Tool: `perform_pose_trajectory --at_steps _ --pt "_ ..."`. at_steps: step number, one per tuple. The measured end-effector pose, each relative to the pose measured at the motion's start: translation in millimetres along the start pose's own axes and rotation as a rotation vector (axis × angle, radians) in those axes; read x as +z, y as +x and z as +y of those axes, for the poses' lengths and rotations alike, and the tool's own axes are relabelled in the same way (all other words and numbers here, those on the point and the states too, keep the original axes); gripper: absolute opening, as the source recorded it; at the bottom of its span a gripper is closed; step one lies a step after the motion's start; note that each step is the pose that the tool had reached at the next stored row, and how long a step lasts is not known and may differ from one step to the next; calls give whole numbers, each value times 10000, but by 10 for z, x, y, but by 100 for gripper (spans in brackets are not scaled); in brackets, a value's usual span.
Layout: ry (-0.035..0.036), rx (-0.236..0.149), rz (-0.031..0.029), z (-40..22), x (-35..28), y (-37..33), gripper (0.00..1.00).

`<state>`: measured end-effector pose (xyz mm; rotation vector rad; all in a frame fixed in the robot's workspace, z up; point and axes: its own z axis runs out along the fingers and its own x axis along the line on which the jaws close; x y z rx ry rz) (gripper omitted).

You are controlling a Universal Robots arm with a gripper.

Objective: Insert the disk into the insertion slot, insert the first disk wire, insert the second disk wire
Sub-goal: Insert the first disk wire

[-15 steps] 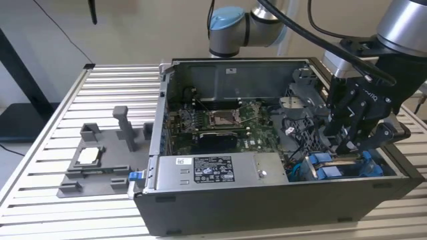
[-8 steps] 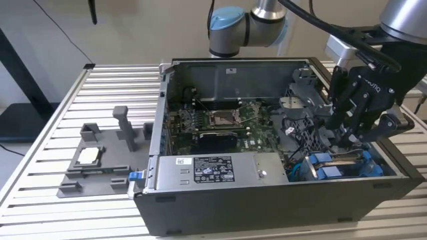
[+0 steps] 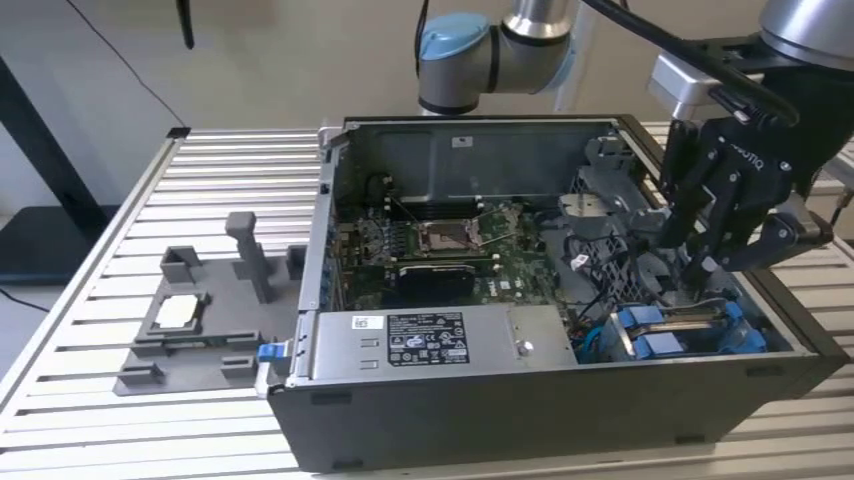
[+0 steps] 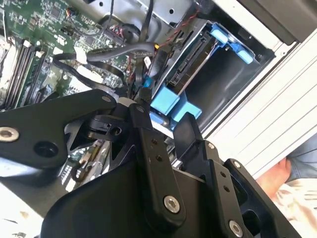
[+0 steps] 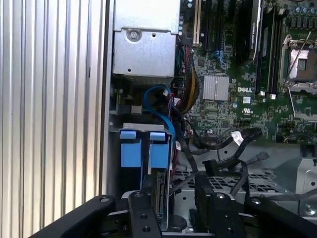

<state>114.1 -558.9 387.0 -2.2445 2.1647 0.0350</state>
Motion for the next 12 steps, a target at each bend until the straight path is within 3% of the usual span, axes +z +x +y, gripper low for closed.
perform_pose_trajectory --at_steps 4,7,11,12 --pt "559 -18 21 24 2 -65 47" --pt "928 -30 32 41 3 -104 47" --pt "1486 -102 61 51 5 -114 47" --pt "1591 -116 67 52 6 -118 47"
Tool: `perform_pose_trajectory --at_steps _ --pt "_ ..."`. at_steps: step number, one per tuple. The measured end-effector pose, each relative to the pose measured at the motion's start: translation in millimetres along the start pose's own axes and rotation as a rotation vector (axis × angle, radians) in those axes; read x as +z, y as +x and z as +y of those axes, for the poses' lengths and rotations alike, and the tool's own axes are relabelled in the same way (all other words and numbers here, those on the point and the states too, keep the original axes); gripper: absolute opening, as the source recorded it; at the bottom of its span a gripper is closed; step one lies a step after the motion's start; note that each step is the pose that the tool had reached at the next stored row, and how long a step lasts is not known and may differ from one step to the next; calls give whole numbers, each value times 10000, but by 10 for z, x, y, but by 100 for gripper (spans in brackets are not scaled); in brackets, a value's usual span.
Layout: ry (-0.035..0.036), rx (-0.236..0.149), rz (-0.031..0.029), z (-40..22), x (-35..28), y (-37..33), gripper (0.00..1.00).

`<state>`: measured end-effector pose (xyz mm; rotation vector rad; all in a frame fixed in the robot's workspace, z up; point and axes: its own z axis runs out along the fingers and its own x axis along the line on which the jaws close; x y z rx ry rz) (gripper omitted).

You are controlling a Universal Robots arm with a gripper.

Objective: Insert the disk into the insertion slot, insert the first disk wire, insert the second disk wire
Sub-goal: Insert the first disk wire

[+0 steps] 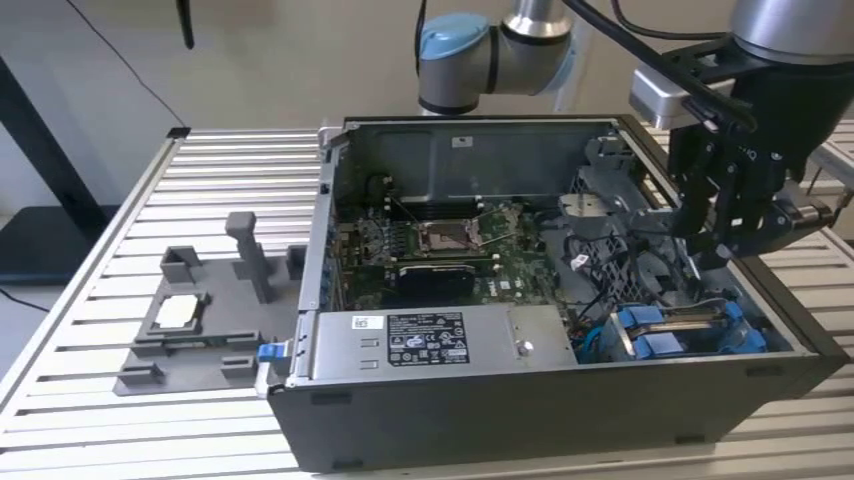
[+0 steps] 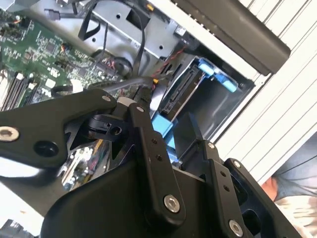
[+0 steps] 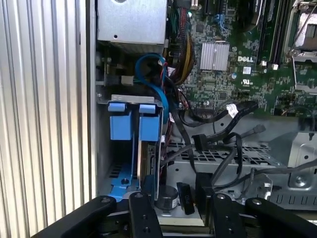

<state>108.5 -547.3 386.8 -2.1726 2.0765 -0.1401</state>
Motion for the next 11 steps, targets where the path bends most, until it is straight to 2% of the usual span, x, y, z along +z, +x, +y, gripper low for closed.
perform_pose_trajectory --at_steps 1,4,7,11 --pt "30 -2 2 1 1 -5 47" --pt "30 -13 66 0 3 -23 47" --pt "46 -13 66 2 8 -27 47" --pt "102 -14 70 9 36 -62 47"
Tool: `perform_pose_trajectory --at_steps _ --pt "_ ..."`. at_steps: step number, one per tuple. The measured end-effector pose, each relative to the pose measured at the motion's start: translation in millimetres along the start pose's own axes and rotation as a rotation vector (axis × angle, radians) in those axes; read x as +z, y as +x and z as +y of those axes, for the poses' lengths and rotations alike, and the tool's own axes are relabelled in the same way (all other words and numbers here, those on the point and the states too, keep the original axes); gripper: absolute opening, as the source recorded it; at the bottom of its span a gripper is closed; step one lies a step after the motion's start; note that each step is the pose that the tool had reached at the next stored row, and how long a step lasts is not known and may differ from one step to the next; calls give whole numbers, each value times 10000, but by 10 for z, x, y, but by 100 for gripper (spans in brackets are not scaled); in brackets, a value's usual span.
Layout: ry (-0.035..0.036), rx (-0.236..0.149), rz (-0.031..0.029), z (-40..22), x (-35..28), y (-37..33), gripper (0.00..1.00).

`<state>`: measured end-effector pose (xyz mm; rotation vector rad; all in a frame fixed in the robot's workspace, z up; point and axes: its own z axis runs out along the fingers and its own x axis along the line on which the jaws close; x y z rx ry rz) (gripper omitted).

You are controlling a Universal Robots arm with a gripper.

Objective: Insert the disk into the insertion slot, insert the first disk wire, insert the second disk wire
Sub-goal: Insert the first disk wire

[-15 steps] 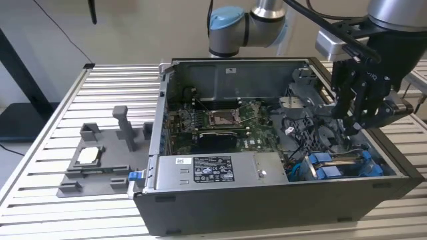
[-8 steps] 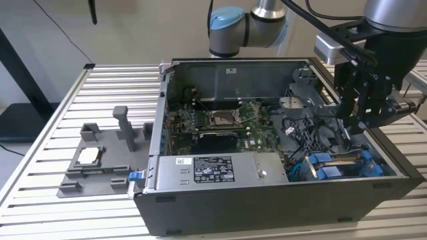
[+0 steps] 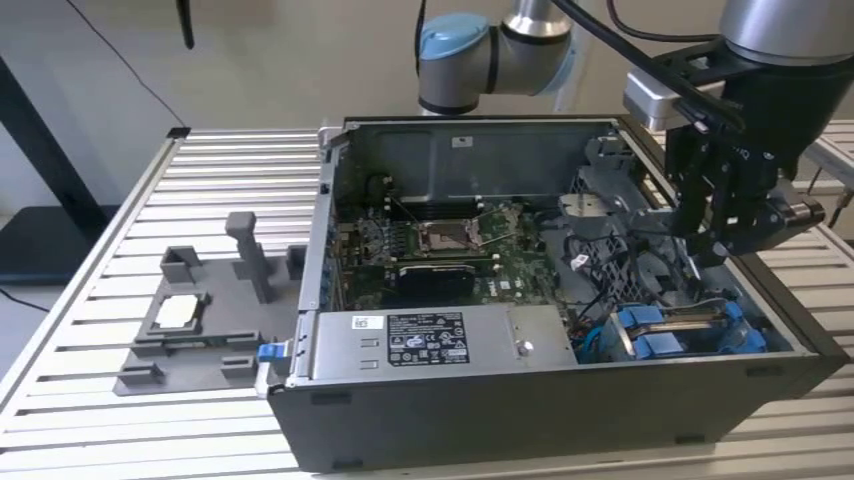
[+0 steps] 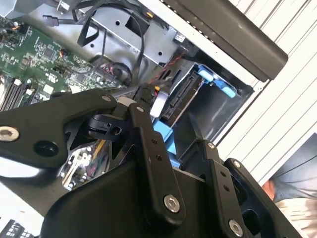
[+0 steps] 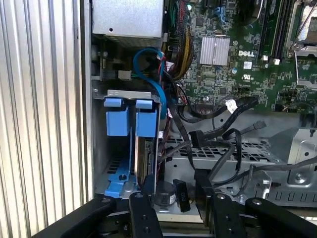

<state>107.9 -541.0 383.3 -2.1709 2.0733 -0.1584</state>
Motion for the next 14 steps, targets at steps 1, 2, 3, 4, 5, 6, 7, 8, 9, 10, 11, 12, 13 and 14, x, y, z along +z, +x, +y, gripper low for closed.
perform_pose_trajectory --at_steps 1,2,3,4,5,6,7,8,9,10,11,12,13,14 --pt "10 -1 4 1 7 -13 47" --pt "17 -1 3 2 15 -30 47" --pt "21 -2 6 2 20 -52 47" --pt "24 -4 18 1 22 -80 47" --pt "25 -6 31 0 24 -101 44" --pt "26 -7 34 0 24 -108 38" --pt "26 -7 32 0 25 -109 38" --pt "26 -7 34 0 24 -109 38" --pt "26 -7 35 0 24 -109 31" --pt "26 -7 35 0 24 -110 31" --pt "26 -7 35 0 24 -111 31" --pt "26 -7 35 0 24 -111 31" --pt "26 -7 35 0 24 -111 31" --pt "26 -7 35 0 24 -112 31"
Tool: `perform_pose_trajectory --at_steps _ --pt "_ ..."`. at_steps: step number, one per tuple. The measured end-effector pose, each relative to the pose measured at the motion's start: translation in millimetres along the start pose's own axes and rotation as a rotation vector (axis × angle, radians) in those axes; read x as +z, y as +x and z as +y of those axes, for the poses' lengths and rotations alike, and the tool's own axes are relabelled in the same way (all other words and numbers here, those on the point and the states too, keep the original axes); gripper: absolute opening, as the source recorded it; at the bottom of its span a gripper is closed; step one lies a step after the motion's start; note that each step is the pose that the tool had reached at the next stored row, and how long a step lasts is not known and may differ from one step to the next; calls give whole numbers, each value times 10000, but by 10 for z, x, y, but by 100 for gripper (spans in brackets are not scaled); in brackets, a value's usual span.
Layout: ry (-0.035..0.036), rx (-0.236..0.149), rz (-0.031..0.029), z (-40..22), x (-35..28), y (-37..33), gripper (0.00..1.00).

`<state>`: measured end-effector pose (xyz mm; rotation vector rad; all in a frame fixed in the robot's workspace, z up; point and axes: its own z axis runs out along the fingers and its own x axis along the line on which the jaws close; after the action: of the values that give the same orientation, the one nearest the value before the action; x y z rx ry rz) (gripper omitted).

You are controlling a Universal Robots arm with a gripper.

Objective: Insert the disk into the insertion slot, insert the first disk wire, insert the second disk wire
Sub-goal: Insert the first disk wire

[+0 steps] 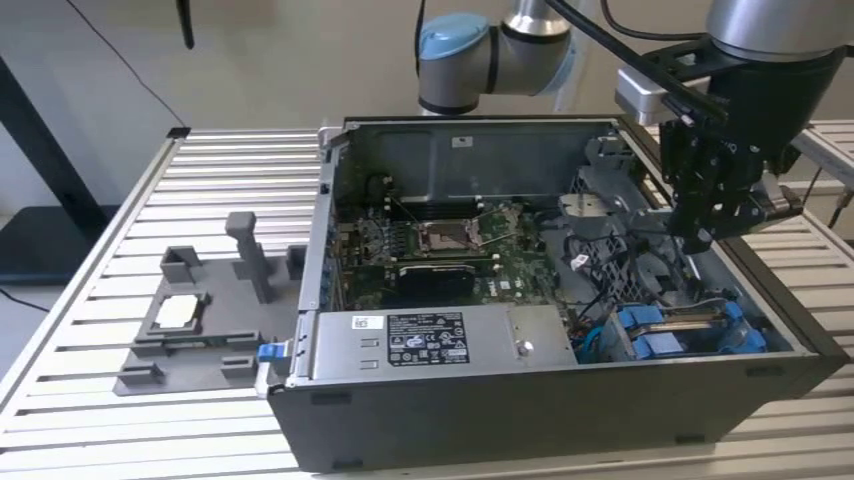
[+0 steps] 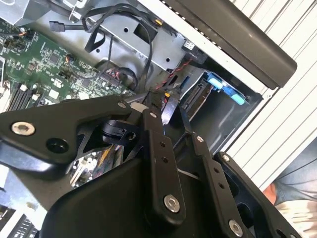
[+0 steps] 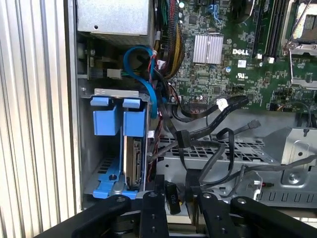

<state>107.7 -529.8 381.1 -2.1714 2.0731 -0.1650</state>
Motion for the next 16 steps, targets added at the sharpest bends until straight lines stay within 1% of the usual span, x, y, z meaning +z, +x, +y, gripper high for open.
perform_pose_trajectory --at_steps 3,4,7,8,9,10,11,12,14,15,16 --pt "0 0 0 0 -1 -1 31" --pt "-1 0 1 -2 -11 -2 31" --pt "0 0 1 -15 -91 -2 31" --pt "0 -1 2 -17 -104 -2 31" --pt "34 2 -1 -13 -104 -2 31" --pt "96 0 5 -4 -105 -3 31" --pt "144 -6 27 7 -108 -4 31" --pt "189 -14 64 19 -106 -4 31" --pt "287 -39 166 36 -104 -5 31" --pt "339 -53 226 48 -103 -6 31" --pt "391 -71 298 56 -103 -6 31"
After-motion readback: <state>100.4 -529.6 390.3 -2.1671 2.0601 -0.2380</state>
